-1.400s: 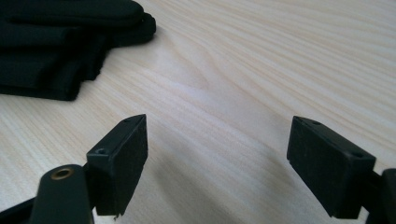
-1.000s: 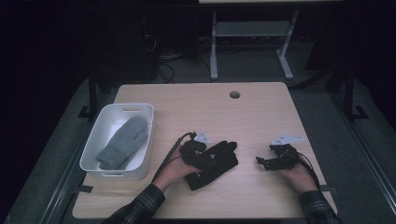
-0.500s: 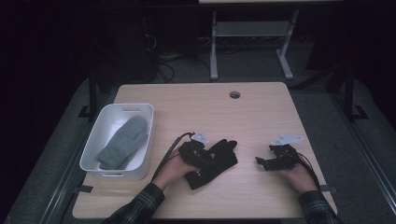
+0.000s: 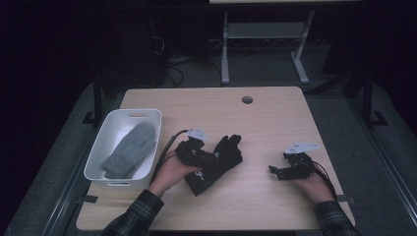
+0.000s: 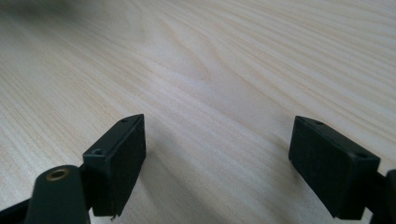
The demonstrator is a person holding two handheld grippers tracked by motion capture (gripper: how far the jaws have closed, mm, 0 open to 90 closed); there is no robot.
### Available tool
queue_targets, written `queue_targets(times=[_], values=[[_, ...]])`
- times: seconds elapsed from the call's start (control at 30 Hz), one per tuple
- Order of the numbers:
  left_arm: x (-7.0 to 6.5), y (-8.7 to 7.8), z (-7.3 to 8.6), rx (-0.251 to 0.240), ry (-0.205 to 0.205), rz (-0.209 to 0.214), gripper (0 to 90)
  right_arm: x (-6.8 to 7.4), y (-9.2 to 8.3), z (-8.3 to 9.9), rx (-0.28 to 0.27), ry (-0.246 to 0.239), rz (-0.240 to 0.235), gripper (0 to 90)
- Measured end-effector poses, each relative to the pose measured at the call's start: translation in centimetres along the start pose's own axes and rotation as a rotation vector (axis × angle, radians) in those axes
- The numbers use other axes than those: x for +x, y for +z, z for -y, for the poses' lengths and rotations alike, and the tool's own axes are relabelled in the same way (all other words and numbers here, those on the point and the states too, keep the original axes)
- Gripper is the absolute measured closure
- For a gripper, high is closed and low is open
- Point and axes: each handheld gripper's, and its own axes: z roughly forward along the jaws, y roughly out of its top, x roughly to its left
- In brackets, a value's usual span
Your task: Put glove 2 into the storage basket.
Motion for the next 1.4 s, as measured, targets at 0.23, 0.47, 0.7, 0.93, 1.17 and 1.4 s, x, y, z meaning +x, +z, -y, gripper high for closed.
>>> queue_targets(times=[0.23,0.47,0.7,0.93,1.17,1.4], values=[[2.1,-7.8,-0.7,-0.072,-0.035,-0.097,69.3,0.0,0.1,0.0,-0.009,-0.009,0.003,18.0],[5.0,-14.7,1.0,-0.111,-0.106,-0.225,69.3,0.0,0.1,0.0,-0.012,-0.007,0.003,18.0],[9.0,-19.2,5.4,-0.104,-0.241,-0.318,69.4,0.0,0.2,0.0,-0.015,0.001,0.003,18.0],[11.7,-18.9,9.3,-0.095,-0.343,-0.33,68.9,0.1,0.2,0.0,-0.016,0.003,0.004,18.0],[12.6,-18.8,10.3,-0.1,-0.381,-0.416,35.4,0.1,0.2,0.0,-0.019,0.002,0.004,18.0],[10.0,-18.4,7.5,-0.166,-0.289,-0.453,22.8,0.0,0.3,0.0,-0.024,0.0,0.0,17.8]])
